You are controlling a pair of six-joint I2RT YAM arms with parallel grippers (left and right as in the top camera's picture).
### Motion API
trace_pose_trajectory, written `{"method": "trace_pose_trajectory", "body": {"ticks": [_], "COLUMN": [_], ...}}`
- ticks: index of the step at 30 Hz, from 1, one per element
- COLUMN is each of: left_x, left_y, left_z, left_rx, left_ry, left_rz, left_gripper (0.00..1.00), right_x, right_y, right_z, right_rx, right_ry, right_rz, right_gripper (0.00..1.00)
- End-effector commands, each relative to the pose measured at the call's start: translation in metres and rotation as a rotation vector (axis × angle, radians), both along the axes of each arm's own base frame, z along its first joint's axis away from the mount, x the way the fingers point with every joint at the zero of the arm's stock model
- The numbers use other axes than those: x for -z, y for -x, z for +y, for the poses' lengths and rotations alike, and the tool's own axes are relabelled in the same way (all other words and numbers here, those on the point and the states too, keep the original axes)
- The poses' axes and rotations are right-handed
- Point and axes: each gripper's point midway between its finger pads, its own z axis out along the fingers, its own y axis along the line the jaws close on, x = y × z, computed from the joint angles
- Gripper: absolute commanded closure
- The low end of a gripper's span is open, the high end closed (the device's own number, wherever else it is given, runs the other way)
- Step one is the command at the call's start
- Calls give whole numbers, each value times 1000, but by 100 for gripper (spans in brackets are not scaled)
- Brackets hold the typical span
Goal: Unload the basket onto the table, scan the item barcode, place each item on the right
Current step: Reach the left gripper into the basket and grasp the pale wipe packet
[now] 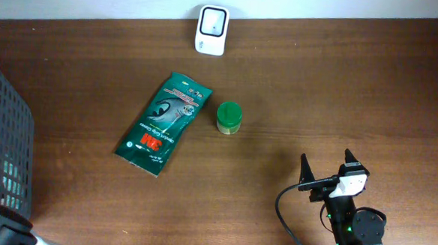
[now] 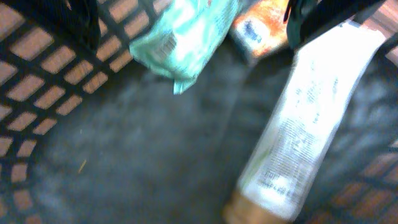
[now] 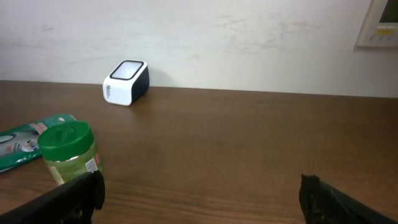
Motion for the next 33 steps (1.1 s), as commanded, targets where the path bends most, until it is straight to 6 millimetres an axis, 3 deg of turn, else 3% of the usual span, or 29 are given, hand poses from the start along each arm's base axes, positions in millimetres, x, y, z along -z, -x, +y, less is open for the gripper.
{"method": "trace_pose_trajectory", "body": {"ticks": [1,8,12,15,17,18,19,21,23,25,28,31,33], "left_x": [32,74,94,95,95,95,95,95,92,74,1,-97,-169], "left_y": [-14,-31,-16,-12,-8,-7,-7,-9,-10,-17,-36,-47,-48], "left_z": [-18,-41,-44,-50,-52,-51,-51,-47,-43,-30,-3,12,6], "left_rx": [154,307,257,247,245,244,244,244,222,169,160,147,129], "left_ry": [51,141,176,207,214,210,208,193,185,155,36,-130,-251], "left_rz": [-74,-56,59,74,89,98,101,92,85,59,-15,-121,-215], "left_gripper": [14,14,16,34,36,43,54,100,100,100,100,100,100], "right_x": [2,2,2,2,2,2,2,2,2,2,2,2,2], "right_y": [0,0,0,0,0,0,0,0,0,0,0,0,0], "right_z": [-1,-1,-1,-1,-1,-1,-1,-1,-1,-1,-1,-1,-1], "right_rx": [6,6,6,6,6,6,6,6,6,6,6,6,6], "right_ry": [1,1,1,1,1,1,1,1,1,1,1,1,1], "right_rz": [4,4,4,4,4,4,4,4,4,4,4,4,4], "right_gripper": [2,2,2,2,2,2,2,2,2,2,2,2,2]}}
